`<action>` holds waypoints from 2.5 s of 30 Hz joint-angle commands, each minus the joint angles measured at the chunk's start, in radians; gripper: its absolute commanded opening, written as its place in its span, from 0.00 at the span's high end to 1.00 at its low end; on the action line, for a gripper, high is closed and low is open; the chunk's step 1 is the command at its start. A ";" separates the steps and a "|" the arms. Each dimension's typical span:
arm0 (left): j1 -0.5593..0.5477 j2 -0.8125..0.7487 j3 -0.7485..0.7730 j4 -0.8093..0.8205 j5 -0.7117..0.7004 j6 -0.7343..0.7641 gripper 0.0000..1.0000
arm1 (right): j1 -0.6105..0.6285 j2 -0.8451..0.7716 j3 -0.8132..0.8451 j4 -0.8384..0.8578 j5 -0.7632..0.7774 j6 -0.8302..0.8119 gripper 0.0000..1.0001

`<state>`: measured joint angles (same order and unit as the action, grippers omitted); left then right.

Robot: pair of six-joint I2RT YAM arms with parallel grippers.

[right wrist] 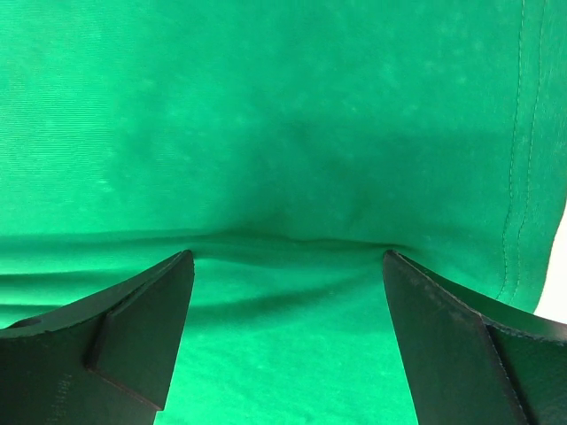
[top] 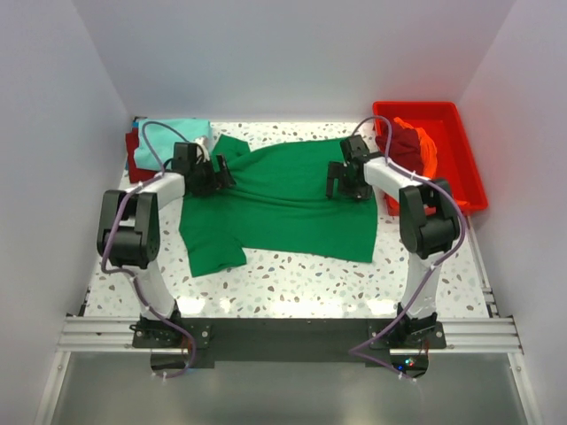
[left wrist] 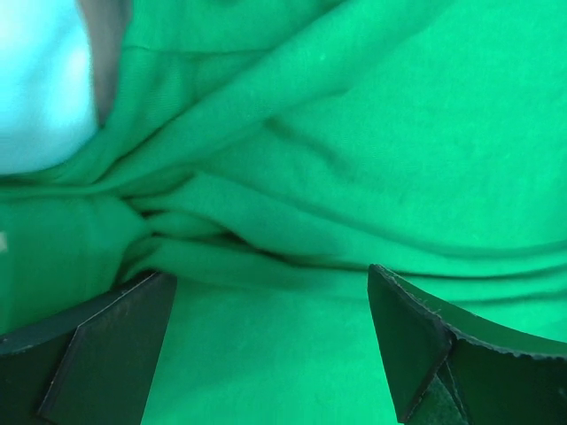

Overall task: Fold and stack the t-shirts
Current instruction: Flatten the tshirt out

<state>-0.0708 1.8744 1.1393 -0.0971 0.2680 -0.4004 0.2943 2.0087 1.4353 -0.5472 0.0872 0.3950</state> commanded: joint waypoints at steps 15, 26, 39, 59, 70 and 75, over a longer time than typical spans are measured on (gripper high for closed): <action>-0.001 -0.713 -0.291 -0.433 -0.427 -0.049 0.01 | -0.001 -0.247 -0.015 -0.059 -0.067 0.005 0.08; -0.037 -0.862 -0.440 -0.631 -0.556 -0.385 0.04 | -0.003 -0.404 -0.216 -0.054 -0.086 0.048 0.08; -0.136 -0.891 -0.596 -0.713 -0.629 -0.711 0.15 | -0.001 -0.468 -0.305 -0.028 -0.119 0.058 0.08; -0.138 -0.844 -0.736 -0.544 -0.538 -0.689 0.65 | -0.003 -0.495 -0.319 -0.034 -0.098 0.053 0.08; -0.138 -0.827 -0.771 -0.486 -0.489 -0.660 0.90 | -0.003 -0.533 -0.377 -0.053 -0.090 0.064 0.08; -0.138 -0.836 -0.782 -0.461 -0.451 -0.638 1.00 | -0.003 -0.591 -0.481 -0.069 -0.057 0.087 0.08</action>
<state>-0.2043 1.0149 0.4137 -0.5457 -0.2447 -1.0611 0.2943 1.4723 1.0046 -0.5907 -0.0063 0.4545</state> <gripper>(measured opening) 0.018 0.922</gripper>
